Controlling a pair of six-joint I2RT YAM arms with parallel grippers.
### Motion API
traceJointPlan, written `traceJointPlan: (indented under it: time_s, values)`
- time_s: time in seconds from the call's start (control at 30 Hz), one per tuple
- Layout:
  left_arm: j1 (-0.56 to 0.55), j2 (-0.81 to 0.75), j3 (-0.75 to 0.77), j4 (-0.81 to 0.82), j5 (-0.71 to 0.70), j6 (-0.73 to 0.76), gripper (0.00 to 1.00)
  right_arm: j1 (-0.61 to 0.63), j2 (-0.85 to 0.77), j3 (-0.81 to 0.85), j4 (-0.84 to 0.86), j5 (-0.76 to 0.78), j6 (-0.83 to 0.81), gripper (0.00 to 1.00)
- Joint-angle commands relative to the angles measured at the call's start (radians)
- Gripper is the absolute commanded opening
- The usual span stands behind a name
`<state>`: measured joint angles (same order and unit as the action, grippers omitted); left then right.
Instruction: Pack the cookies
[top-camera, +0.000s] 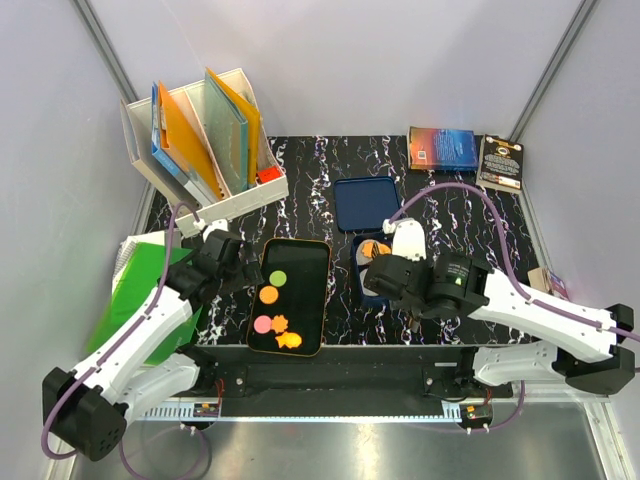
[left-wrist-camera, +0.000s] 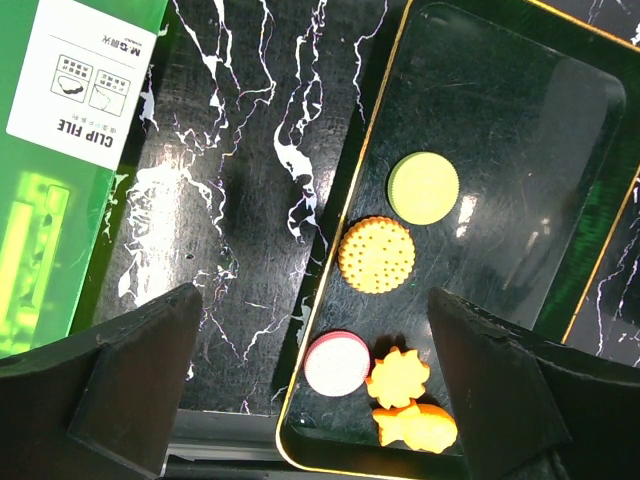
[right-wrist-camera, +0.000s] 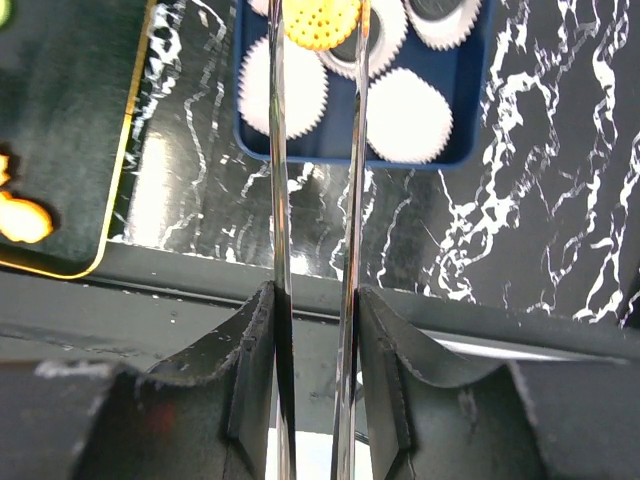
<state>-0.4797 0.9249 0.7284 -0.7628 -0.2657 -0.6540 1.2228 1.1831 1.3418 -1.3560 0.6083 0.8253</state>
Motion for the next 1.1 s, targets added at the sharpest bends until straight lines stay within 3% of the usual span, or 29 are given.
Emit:
traceJointPlan:
  time_s: [0.0, 1.07]
  values:
    - [-0.005, 0.015, 0.026, 0.02, 0.002, 0.004, 0.99, -0.016, -0.008, -0.041, -0.112, -0.005, 0.066, 0.38]
    - [-0.005, 0.017, 0.023, 0.023, 0.008, 0.007, 0.99, -0.043, 0.085, -0.124, 0.15, -0.094, -0.066, 0.41]
